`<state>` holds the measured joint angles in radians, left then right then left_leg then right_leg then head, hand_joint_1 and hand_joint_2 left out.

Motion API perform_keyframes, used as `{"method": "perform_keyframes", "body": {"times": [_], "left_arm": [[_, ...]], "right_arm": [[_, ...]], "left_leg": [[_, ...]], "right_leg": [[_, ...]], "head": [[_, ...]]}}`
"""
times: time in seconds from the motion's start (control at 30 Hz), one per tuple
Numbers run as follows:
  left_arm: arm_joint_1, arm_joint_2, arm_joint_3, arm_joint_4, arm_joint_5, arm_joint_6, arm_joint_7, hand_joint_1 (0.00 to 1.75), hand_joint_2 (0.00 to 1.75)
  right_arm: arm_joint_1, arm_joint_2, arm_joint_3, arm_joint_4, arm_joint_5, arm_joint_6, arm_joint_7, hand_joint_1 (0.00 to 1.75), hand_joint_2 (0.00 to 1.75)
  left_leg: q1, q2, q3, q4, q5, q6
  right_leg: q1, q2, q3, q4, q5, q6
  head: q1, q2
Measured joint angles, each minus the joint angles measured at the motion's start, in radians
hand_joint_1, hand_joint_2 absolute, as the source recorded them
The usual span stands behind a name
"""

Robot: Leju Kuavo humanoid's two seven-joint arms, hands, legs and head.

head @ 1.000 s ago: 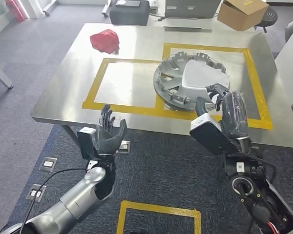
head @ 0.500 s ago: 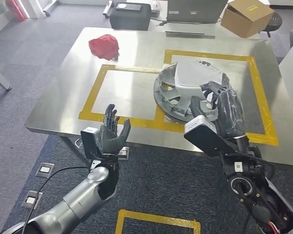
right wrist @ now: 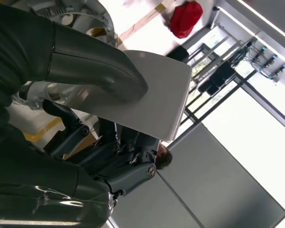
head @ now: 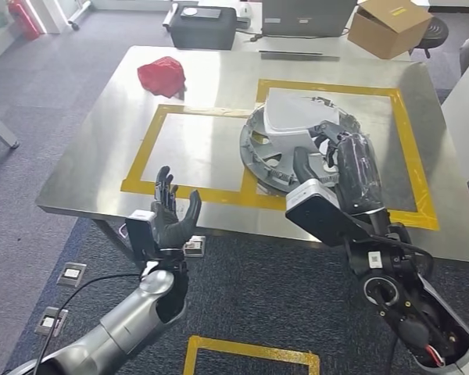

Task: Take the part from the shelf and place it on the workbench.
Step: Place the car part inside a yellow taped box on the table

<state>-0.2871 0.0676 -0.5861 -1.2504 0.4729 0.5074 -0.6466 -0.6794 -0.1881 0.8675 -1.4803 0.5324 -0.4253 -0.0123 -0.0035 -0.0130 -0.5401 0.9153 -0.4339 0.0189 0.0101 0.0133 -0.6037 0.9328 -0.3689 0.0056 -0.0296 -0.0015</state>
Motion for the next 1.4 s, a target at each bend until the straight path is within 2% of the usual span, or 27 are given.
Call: {"method": "perform_keyframes", "body": {"times": [0.2, 0.73, 0.97, 1.03, 1.07, 1.1, 1.17, 1.2, 1.23, 1.27, 1.33, 1.37, 1.4], "left_arm": [[0.018, 0.019, 0.0, -0.046, 0.0, 0.049, 0.003, 0.0, 1.75], [0.037, 0.053, 0.001, -0.14, -0.028, 0.06, 0.044, 0.0, 1.75], [0.035, 0.066, 0.003, -0.154, -0.033, 0.06, 0.058, 0.0, 1.75], [0.033, 0.067, 0.003, -0.156, -0.035, 0.055, 0.057, 0.0, 1.75], [0.031, 0.067, 0.003, -0.157, -0.036, 0.053, 0.057, 0.0, 1.75], [0.03, 0.067, 0.004, -0.158, -0.036, 0.051, 0.057, 0.0, 1.75], [0.029, 0.067, 0.004, -0.158, -0.037, 0.051, 0.057, 0.0, 1.75], [0.03, 0.067, 0.004, -0.158, -0.037, 0.051, 0.057, 0.0, 1.75], [0.03, 0.067, 0.004, -0.158, -0.037, 0.051, 0.057, 0.0, 1.75], [0.03, 0.067, 0.004, -0.158, -0.037, 0.051, 0.057, 0.0, 1.75], [0.03, 0.067, 0.004, -0.158, -0.037, 0.051, 0.057, 0.0, 1.75], [0.029, 0.067, 0.004, -0.158, -0.037, 0.051, 0.057, 0.0, 1.75], [0.028, 0.067, 0.004, -0.159, -0.038, 0.051, 0.057, 0.0, 1.75]], "right_arm": [[-0.008, 0.005, 0.025, 0.006, -0.021, -0.001, -0.001, 1.75, 1.75], [-0.005, 0.005, 0.056, 0.007, 0.014, -0.008, 0.03, 1.75, 1.75], [0.001, 0.005, 0.056, 0.01, 0.023, -0.006, 0.028, 1.75, 1.75], [0.002, 0.005, 0.055, 0.012, 0.026, -0.007, 0.025, 1.75, 1.75], [0.002, 0.005, 0.054, 0.012, 0.028, -0.007, 0.023, 1.75, 1.75], [0.002, 0.005, 0.053, 0.013, 0.029, -0.007, 0.022, 1.75, 1.75], [0.004, 0.005, 0.053, 0.016, 0.031, -0.007, 0.021, 1.75, 1.75], [0.008, 0.005, 0.053, 0.018, 0.031, -0.007, 0.021, 1.75, 1.75], [0.011, 0.005, 0.053, 0.02, 0.031, -0.007, 0.021, 1.75, 1.75], [0.013, 0.005, 0.053, 0.022, 0.031, -0.007, 0.021, 1.75, 1.75], [0.014, 0.005, 0.053, 0.024, 0.031, -0.007, 0.021, 1.75, 1.75], [0.014, 0.005, 0.053, 0.025, 0.031, -0.007, 0.021, 1.75, 1.75], [0.014, 0.006, 0.053, 0.025, 0.031, -0.006, 0.021, 1.75, 1.75]], "left_leg": [[0.0, 0.0, 0.001, 0.0, 0.002, -0.001], [-0.001, 0.0, 0.002, 0.002, 0.001, -0.001], [-0.007, 0.0, -0.001, 0.011, -0.002, 0.011], [0.001, 0.001, 0.009, -0.005, 0.005, 0.016], [0.005, 0.002, 0.015, -0.014, 0.009, 0.019], [0.009, 0.003, 0.021, -0.02, 0.012, 0.02], [0.01, 0.002, 0.024, -0.022, 0.011, 0.022], [0.011, 0.001, 0.025, -0.021, 0.01, 0.021], [0.013, -0.001, 0.025, -0.019, 0.008, 0.018], [0.016, -0.004, 0.026, -0.015, 0.004, 0.015], [0.022, -0.01, 0.029, -0.003, -0.008, 0.003], [0.023, -0.012, 0.027, 0.005, -0.015, -0.003], [0.023, -0.014, 0.023, 0.013, -0.019, -0.009]], "right_leg": [[-0.002, -0.002, 0.002, 0.0, 0.002, -0.001], [-0.003, -0.002, 0.004, -0.002, 0.003, -0.001], [-0.006, -0.002, 0.005, -0.004, 0.006, 0.011], [-0.004, -0.002, 0.002, 0.001, -0.001, 0.017], [-0.005, -0.003, -0.008, 0.023, -0.016, 0.022], [-0.006, -0.004, -0.028, 0.068, -0.041, 0.027], [-0.014, -0.004, -0.09, 0.207, -0.101, 0.038], [-0.019, -0.005, -0.119, 0.265, -0.117, 0.042], [-0.023, -0.005, -0.133, 0.291, -0.115, 0.046], [-0.026, -0.005, -0.127, 0.275, -0.094, 0.05], [-0.032, -0.003, -0.068, 0.15, -0.028, 0.056], [-0.033, 0.001, -0.034, 0.087, -0.009, 0.058], [-0.033, 0.005, -0.012, 0.047, -0.003, 0.055]], "head": [[0.0, 0.0], [0.0, 0.0], [0.0, 0.0], [0.0, 0.0], [0.002, 0.0], [0.005, 0.0], [0.009, 0.0], [0.009, 0.0], [0.009, 0.0], [0.009, 0.0], [0.01, 0.0], [0.011, 0.0], [0.011, 0.0]]}}
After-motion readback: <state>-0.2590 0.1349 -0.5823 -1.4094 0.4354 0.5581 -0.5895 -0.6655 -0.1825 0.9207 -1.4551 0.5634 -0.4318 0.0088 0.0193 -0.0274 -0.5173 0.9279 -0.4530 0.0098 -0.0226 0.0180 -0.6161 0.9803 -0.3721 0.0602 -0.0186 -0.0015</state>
